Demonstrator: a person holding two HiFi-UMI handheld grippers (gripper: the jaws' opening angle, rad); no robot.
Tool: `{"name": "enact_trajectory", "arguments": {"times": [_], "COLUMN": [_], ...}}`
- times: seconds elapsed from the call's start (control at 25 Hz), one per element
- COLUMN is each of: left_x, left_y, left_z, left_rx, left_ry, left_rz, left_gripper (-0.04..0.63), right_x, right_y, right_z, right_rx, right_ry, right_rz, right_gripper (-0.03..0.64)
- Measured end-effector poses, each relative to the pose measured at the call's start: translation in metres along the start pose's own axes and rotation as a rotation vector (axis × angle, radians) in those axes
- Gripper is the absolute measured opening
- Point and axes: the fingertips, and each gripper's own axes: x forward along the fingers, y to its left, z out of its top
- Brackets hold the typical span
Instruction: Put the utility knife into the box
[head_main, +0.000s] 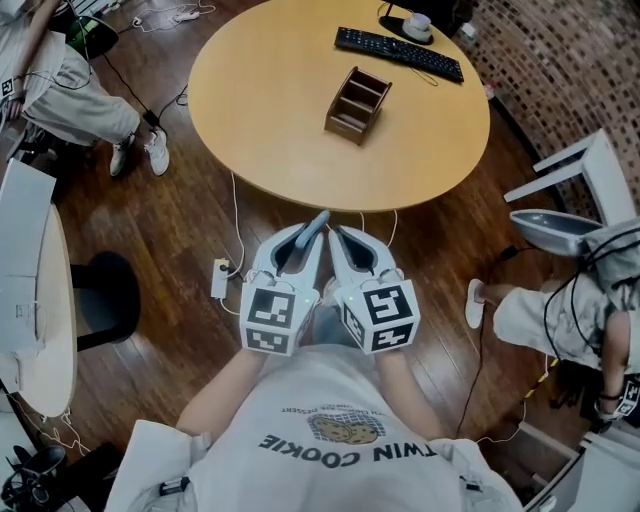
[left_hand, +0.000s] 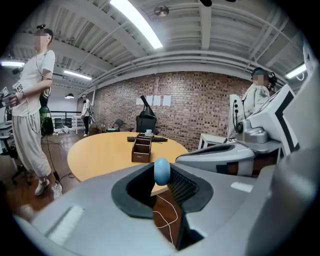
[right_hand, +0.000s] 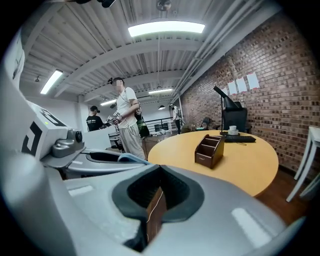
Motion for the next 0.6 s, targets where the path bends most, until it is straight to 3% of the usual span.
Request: {"name": "enact_trajectory", "arguments": {"times": [0.24,0.6], "left_x": [0.061,0.109], "left_y": [-0.002,-0.003], "left_z": [0.017,0.037], "left_rx": [0.025,0.125], "left_ry": [0.026,0.064], "left_rz": [0.017,0.050], "left_gripper": [0.074,0.074], "right_x": [0.023,0.043], "right_y": [-0.060,-0.101], "right_z": [0.011,0.030], "right_rx": [0.011,0.011], "right_ry": [0.018,0.005], "right_rz": [0.026,0.081], "right_gripper": [0.002,0.002]}}
